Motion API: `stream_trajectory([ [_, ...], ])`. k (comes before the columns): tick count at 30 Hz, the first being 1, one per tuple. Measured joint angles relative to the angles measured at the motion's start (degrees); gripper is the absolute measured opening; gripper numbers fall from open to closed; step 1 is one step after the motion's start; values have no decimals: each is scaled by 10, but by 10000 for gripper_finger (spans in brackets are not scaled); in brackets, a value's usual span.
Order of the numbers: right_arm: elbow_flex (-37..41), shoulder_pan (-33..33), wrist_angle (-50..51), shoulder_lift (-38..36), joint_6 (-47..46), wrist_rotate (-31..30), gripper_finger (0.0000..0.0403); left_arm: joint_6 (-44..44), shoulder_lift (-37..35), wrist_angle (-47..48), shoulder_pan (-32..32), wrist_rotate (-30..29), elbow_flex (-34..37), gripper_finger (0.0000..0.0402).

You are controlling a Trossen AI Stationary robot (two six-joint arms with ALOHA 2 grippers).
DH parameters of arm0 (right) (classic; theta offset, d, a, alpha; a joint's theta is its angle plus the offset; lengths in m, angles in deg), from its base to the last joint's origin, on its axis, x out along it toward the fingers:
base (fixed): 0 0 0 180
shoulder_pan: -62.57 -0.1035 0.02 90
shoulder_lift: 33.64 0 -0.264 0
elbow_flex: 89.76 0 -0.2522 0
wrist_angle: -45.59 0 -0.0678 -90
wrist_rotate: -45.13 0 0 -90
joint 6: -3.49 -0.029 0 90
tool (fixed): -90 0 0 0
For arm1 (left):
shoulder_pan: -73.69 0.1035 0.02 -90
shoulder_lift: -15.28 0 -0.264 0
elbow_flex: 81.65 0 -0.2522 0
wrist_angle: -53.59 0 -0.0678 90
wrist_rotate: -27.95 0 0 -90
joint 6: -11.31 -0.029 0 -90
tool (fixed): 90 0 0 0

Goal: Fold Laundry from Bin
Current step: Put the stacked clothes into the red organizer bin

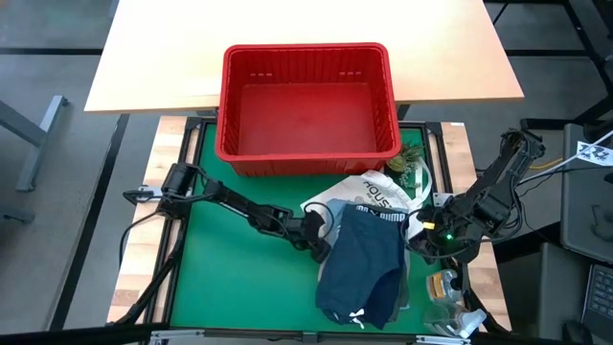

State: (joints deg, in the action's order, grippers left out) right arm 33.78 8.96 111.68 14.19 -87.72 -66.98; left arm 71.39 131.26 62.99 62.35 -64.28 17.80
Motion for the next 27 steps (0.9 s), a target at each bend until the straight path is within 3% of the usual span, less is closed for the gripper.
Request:
stream_trajectory([
  [5, 0, 0, 1, 0, 1, -14, 143, 11, 3, -22, -7, -21, 0, 174],
  [15, 0, 0, 1, 0, 2, -15, 143, 74, 23, -20, -16, -7, -2, 174],
  [20, 0, 0, 1, 0, 4, -30, 143, 74, 44, -97, -19, -3, -1, 173],
  [27, 0, 0, 1, 0, 4, -54, 143, 57, 46, -119, -14, 5, -2, 126],
])
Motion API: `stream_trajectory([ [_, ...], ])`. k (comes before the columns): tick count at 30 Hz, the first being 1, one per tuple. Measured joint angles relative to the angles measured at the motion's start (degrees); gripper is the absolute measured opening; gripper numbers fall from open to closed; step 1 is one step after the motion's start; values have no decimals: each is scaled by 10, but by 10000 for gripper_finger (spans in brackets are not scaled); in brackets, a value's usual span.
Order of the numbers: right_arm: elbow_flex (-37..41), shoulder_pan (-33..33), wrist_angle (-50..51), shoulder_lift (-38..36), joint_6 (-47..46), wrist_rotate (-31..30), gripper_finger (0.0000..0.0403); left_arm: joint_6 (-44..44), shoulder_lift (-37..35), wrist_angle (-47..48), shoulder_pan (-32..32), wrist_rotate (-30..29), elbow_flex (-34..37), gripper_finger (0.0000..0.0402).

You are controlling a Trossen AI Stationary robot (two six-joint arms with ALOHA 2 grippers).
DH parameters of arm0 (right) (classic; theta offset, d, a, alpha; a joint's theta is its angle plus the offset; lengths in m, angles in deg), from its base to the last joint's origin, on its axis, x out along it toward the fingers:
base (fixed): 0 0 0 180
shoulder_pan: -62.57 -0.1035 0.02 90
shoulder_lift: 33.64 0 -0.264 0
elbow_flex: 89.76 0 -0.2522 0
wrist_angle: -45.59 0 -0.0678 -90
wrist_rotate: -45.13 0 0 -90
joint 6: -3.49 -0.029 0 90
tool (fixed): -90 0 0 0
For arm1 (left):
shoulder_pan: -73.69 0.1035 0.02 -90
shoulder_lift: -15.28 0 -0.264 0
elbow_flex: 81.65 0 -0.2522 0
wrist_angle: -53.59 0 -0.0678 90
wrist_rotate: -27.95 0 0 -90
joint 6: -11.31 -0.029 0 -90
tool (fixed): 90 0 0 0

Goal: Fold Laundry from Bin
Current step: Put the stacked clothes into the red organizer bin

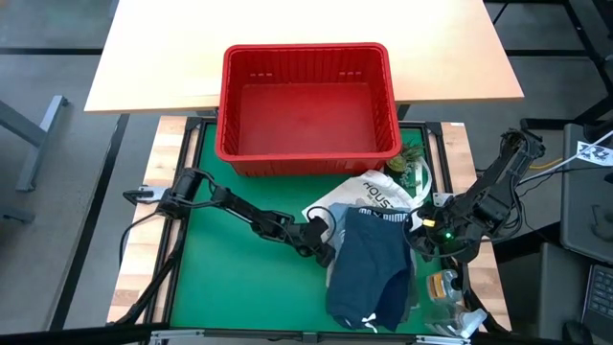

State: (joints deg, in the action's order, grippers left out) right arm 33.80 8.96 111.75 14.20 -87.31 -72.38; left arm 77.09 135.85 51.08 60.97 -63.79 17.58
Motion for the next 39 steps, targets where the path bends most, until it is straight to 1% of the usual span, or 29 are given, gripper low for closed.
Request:
stream_trajectory([
  [7, 0, 0, -5, -1, -1, 0, 143, -12, 0, 9, 2, 0, 0, 19],
  [9, 0, 0, -5, -1, -6, 0, 143, -18, 0, 18, 5, 5, -1, 7],
  [13, 0, 0, -18, 1, -62, 2, 143, -33, -6, 64, 22, 49, -2, 5],
  [16, 0, 0, -21, 1, -93, 28, 143, -38, -20, 134, 33, 79, -2, 3],
  [20, 0, 0, -23, 1, -95, 38, 143, -63, -53, 239, 39, 78, -1, 2],
  [23, 0, 0, -25, 1, -95, 39, 143, -75, -73, 293, 39, 61, 0, 2],
  [26, 0, 1, -16, 14, -104, 17, 143, -75, -81, 306, 40, 58, 1, 1],
  [28, 0, 1, -11, 31, -135, 11, 143, -75, -81, 306, 38, 59, 1, 1],
  [30, 0, 0, -16, 50, -156, 18, 143, -75, -81, 306, 35, 58, 1, 1],
  [34, 0, 0, -36, 83, -157, 49, 143, -80, -81, 307, 29, 53, 1, 1],
  [37, 0, 0, -49, 109, -158, 48, 143, -81, -81, 306, 26, 53, 1, 0],
  [39, 0, 1, -54, 127, -176, 42, 143, -88, -81, 306, 25, 53, 1, 0],
])
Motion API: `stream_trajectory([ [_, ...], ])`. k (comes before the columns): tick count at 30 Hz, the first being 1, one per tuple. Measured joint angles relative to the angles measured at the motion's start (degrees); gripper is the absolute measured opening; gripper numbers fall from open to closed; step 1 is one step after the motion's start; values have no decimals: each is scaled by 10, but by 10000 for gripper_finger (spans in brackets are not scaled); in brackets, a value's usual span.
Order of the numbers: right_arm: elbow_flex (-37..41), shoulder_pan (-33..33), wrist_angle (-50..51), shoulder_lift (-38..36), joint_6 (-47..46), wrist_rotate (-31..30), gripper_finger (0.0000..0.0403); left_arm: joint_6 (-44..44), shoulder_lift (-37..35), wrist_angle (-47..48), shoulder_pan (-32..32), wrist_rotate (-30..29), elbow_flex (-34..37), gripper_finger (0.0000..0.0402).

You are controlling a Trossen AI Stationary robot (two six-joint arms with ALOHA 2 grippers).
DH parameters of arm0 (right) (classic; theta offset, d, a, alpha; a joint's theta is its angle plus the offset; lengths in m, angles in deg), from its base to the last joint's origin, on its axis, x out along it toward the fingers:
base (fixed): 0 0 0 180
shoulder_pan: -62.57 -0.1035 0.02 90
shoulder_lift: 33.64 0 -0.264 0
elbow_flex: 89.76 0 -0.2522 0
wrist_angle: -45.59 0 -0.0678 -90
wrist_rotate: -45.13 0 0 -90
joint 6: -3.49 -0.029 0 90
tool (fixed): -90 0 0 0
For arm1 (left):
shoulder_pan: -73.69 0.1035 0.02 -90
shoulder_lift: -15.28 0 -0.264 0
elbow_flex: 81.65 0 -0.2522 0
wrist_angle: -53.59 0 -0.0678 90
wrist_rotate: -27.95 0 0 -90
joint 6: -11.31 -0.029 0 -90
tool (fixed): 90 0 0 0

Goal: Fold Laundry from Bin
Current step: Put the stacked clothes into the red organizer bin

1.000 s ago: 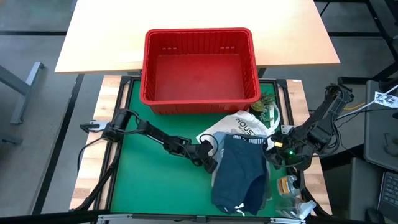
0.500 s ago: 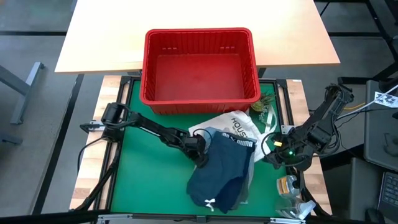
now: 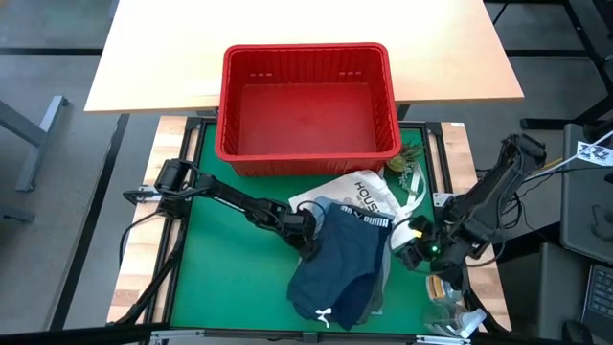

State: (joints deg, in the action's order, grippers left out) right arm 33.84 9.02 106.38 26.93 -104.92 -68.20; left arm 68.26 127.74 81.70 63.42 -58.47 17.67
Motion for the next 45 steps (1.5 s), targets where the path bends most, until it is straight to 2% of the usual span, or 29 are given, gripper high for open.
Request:
stream_trajectory([
  [4, 0, 23, -2, 29, -23, 18, 143, -13, 0, 0, -2, 0, 0, 0],
  [8, 0, 66, -3, 42, 14, 51, 143, -21, 0, -1, -2, -1, 0, 0],
  [14, 0, 148, 17, 42, 141, 170, 143, -21, 0, -1, -3, -7, 0, 0],
  [18, 3, 178, 19, 42, 178, 229, 143, -21, 0, -2, -3, -9, 0, 0],
  [21, 31, 179, -33, 42, 176, 236, 143, -21, 0, -2, -3, -10, 0, 0],
  [25, 95, 179, -174, 42, 170, 253, 143, -21, 0, -6, -8, -15, 0, 0],
  [29, 137, 179, -272, 42, 163, 226, 143, -21, 0, -9, -13, -16, 0, 0],
  [32, 147, 179, -269, 42, 152, 214, 143, -21, 0, -10, -15, -13, 0, 0],
  [45, 149, 179, -218, 48, 115, 229, 143, -20, -1, -11, -14, -12, 0, 0],
])
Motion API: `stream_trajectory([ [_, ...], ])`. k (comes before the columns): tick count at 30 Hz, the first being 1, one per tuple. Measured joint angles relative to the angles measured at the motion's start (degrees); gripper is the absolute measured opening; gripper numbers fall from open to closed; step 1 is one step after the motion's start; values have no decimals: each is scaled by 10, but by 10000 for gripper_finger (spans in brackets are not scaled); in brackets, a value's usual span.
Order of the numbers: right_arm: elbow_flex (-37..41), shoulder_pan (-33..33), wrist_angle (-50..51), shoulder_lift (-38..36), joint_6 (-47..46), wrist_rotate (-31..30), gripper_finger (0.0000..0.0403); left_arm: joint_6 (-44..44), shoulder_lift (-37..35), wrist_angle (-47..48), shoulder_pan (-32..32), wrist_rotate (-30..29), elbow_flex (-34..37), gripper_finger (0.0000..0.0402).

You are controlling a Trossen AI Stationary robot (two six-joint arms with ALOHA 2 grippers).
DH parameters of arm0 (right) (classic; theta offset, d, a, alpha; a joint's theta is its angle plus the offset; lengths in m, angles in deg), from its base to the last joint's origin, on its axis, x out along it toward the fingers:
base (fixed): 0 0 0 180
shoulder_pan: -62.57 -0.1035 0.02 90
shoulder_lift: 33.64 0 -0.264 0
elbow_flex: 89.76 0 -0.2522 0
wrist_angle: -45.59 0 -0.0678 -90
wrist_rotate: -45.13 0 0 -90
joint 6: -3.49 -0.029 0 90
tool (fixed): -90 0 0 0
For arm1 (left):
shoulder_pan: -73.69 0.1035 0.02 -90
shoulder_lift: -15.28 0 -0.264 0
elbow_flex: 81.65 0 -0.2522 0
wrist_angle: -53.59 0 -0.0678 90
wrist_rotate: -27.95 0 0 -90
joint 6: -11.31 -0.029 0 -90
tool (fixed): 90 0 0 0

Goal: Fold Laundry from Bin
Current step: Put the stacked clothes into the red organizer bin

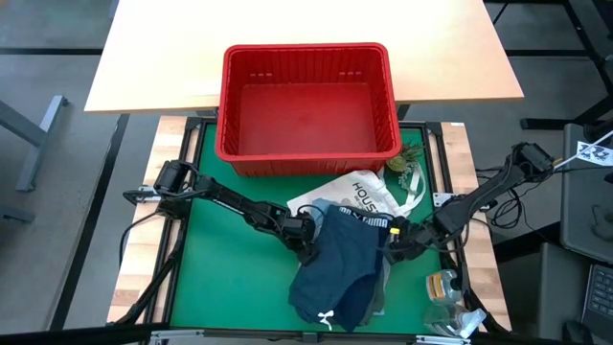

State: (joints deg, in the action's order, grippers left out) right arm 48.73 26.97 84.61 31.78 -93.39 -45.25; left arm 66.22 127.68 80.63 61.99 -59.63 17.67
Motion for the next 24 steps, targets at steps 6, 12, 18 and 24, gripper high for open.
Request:
stream_trajectory([
  [6, 0, 0, -13, 46, -4, 0, 143, 0, 0, 0, 0, 0, 0, 0],
  [12, 0, 0, -65, 84, 5, 32, 143, 0, 0, 0, 0, 3, 0, 0],
  [18, 1, 0, -77, 73, 7, 51, 143, 1, 0, -1, 0, 3, 0, 0],
  [24, 0, 0, -82, 40, 7, 77, 143, 3, 0, -2, 0, 2, 0, 0],
])
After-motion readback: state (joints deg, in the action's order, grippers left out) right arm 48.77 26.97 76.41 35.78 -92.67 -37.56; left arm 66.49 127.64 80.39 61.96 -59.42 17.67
